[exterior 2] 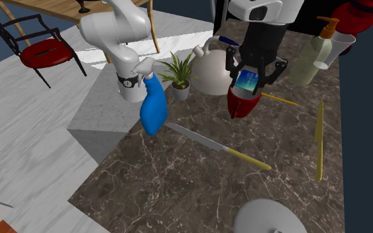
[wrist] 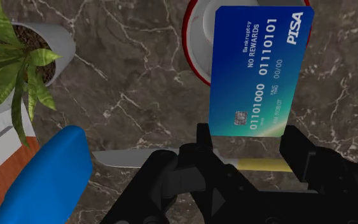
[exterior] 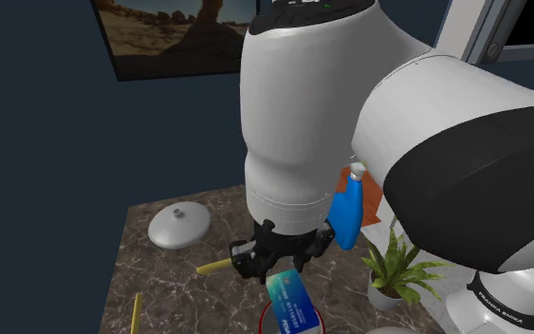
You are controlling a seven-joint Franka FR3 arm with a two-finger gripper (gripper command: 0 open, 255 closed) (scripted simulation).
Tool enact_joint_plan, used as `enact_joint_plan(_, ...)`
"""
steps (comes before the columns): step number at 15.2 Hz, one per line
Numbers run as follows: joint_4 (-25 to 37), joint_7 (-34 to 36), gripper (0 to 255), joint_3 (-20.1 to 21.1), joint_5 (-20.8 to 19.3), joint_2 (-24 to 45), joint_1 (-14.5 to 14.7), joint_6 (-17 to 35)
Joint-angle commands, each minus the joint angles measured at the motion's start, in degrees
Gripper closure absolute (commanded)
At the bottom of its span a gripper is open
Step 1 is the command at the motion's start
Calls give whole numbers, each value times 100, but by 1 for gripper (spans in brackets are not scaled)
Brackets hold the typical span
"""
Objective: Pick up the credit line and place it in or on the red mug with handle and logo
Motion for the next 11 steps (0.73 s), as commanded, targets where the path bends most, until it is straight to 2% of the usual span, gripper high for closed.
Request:
enact_joint_plan(1,-122,43,255,14,-33,42,2,154)
enact_joint_plan(7,-444,190,255,55,-169,210,3,593)
enact_joint_plan(11,-477,209,255,59,-188,232,3,640)
